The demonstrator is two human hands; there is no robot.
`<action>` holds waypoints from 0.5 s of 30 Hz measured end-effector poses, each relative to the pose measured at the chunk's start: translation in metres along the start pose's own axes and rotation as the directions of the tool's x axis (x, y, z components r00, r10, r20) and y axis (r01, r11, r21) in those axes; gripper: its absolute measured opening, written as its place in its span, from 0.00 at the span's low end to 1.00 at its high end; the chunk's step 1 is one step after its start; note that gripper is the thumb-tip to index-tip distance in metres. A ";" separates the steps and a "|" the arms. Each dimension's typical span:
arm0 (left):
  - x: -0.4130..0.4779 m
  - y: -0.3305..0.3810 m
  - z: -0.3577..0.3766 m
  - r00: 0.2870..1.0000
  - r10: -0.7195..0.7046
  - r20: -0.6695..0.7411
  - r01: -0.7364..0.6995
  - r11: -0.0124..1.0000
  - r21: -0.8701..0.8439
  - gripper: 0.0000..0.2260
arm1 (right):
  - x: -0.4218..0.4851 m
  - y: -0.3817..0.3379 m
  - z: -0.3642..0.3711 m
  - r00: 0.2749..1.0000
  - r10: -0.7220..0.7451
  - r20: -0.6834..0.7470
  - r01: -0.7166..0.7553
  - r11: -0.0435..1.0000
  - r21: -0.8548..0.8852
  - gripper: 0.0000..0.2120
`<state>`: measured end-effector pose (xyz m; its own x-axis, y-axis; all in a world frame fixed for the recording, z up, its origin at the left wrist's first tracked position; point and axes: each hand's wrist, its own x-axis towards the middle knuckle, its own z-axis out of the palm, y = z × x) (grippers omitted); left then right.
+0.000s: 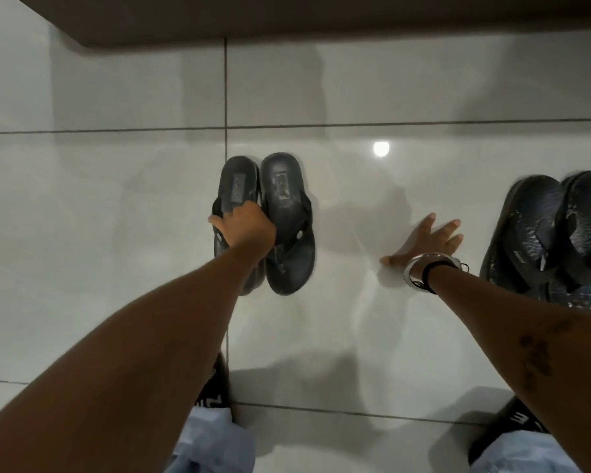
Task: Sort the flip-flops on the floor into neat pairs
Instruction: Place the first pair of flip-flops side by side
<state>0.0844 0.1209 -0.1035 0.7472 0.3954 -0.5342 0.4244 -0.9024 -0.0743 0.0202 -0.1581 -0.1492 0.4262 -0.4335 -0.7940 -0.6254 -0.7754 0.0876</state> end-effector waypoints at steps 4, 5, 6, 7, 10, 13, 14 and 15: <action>0.046 -0.013 -0.035 0.999 -0.039 0.021 0.039 0.999 -0.010 0.03 | 0.001 -0.007 0.006 0.997 0.031 -0.077 -0.030 0.999 0.014 0.66; 0.054 -0.013 -0.041 0.998 -0.041 0.037 0.042 0.999 -0.003 0.04 | 0.003 -0.006 0.010 0.994 0.033 -0.103 -0.032 0.999 0.013 0.67; 0.058 -0.012 -0.044 0.998 -0.039 0.041 0.038 0.999 0.014 0.05 | 0.004 -0.004 0.013 0.992 0.035 -0.125 -0.034 0.999 0.007 0.67; 0.063 -0.011 -0.046 0.999 -0.038 0.037 0.037 0.999 0.033 0.06 | 0.006 -0.004 0.015 0.989 0.034 -0.145 -0.035 0.999 -0.003 0.67; 0.070 -0.011 -0.043 0.998 -0.048 0.041 0.045 0.997 0.057 0.06 | 0.009 -0.003 0.017 0.983 0.040 -0.177 -0.045 0.999 -0.025 0.67; 0.072 -0.012 -0.039 0.998 -0.047 0.036 0.044 0.996 0.075 0.05 | 0.009 -0.003 0.018 0.983 0.049 -0.178 -0.054 0.998 -0.018 0.67; 0.071 -0.012 -0.040 0.999 -0.042 0.030 0.039 0.996 0.083 0.05 | 0.010 -0.003 0.019 0.983 0.051 -0.175 -0.055 0.998 -0.017 0.67; 0.070 -0.012 -0.039 0.999 -0.041 0.027 0.039 0.995 0.090 0.05 | 0.010 -0.003 0.018 0.984 0.049 -0.172 -0.052 0.999 -0.015 0.67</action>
<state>0.1517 0.1656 -0.1071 0.7151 0.4277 -0.5529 0.4053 -0.8981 -0.1706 0.0143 -0.1519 -0.1680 0.5013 -0.5432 -0.6736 -0.6367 -0.7587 0.1381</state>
